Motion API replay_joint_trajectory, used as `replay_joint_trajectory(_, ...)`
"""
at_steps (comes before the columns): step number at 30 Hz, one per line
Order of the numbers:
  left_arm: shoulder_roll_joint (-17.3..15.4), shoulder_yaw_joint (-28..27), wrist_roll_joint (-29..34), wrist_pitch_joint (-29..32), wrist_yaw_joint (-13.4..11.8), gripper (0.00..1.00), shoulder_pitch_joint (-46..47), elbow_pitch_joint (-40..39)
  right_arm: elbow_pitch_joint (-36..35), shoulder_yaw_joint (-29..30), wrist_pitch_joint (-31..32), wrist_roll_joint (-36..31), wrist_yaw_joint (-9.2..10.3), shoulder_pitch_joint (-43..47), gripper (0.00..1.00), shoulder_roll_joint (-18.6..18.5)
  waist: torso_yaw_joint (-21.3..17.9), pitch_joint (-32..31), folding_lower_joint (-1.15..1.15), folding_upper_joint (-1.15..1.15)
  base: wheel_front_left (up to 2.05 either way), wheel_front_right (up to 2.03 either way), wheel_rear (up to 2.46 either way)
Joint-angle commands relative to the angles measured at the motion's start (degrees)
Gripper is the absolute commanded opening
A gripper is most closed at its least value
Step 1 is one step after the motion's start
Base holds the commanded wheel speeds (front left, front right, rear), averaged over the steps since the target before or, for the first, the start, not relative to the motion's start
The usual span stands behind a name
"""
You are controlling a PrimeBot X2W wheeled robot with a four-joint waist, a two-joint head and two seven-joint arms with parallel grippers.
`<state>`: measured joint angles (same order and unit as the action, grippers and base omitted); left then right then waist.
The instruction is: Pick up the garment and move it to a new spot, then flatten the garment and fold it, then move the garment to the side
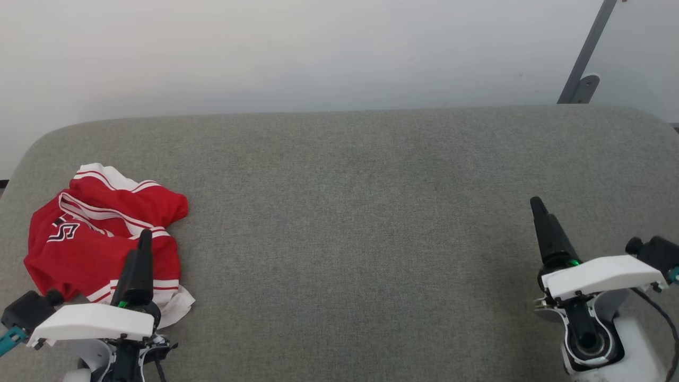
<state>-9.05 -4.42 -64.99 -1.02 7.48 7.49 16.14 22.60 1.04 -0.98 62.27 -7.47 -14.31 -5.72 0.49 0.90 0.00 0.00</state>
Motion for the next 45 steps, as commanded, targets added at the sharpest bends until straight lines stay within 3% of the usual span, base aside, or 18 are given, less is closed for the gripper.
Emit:
replay_joint_trajectory(1,-0.7,-0.2,3.5,-0.7,-0.2,1.00,1.1,-1.1,-0.5,0.0,-0.8,-3.8,-0.02,-2.2,1.00,-0.4,0.0,0.1,0.00,0.00,0.00,0.00,0.00)
replay_joint_trajectory(9,-1.3,0.0,12.7,-2.4,-0.3,1.00,0.3,0.0,0.5,0.6,-2.5,-16.0,-0.02,-3.0,1.00,0.2,0.0,0.2,0.00,0.00,0.00,0.00,0.00)
replay_joint_trajectory(25,-2.9,-0.2,25.3,-5.4,-0.1,1.00,-0.2,-0.4,2.2,1.3,-5.5,-33.2,-0.02,-5.2,1.00,1.2,-0.5,1.3,0.00,0.00,0.00,0.00,0.00)
replay_joint_trajectory(45,-4.7,3.3,34.8,-8.5,0.1,1.00,-1.1,0.5,0.6,4.3,-8.5,-45.8,-0.02,-2.1,1.00,2.3,-0.2,1.5,0.00,0.00,0.00,0.00,0.00)
